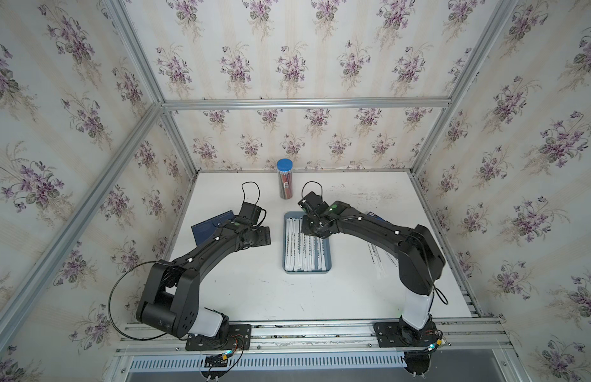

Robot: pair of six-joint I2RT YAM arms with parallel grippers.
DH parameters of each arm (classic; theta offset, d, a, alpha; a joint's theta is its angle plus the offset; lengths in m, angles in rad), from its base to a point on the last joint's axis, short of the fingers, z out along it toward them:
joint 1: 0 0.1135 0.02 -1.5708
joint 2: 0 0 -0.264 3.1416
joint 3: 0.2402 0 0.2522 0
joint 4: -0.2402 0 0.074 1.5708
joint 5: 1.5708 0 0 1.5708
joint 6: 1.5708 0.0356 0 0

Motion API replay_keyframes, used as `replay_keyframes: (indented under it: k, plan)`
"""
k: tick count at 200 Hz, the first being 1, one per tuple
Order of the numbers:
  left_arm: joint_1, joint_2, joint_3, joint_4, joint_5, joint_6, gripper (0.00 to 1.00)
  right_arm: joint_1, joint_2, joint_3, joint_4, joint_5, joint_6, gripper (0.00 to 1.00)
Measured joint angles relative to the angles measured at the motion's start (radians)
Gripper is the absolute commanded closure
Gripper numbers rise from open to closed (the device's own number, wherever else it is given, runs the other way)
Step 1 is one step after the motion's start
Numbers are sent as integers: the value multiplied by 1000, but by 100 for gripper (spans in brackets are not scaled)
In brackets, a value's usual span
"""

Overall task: Put the straws into the storage box
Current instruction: Place the straw in the storage box, then pick up the straw from the center of the board.

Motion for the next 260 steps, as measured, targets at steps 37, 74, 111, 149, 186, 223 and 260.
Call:
replay_keyframes:
  k: [37,74,111,149,186,223,260]
  plan:
    - [-5,-77,28,-52,-95,8,0,-240,-189,-274,-11,43,-122,72]
    - [13,-157,10,-97,-215,-8,0,-399,-245,-424,-29,80,-244,76]
    - [22,-161,-9,-68,-151,-16,0,-410,-226,-458,-12,83,-293,79]
    - [22,-132,-18,-25,-36,-16,0,-417,-201,-479,21,83,-316,79]
    - [21,-105,-6,-20,27,4,0,-433,-176,-489,46,81,-337,79]
    - [15,-101,-2,-18,53,18,1,-439,-154,-489,70,72,-344,79]
    - [-13,-98,0,-19,63,41,2,-443,-143,-488,79,60,-348,81]
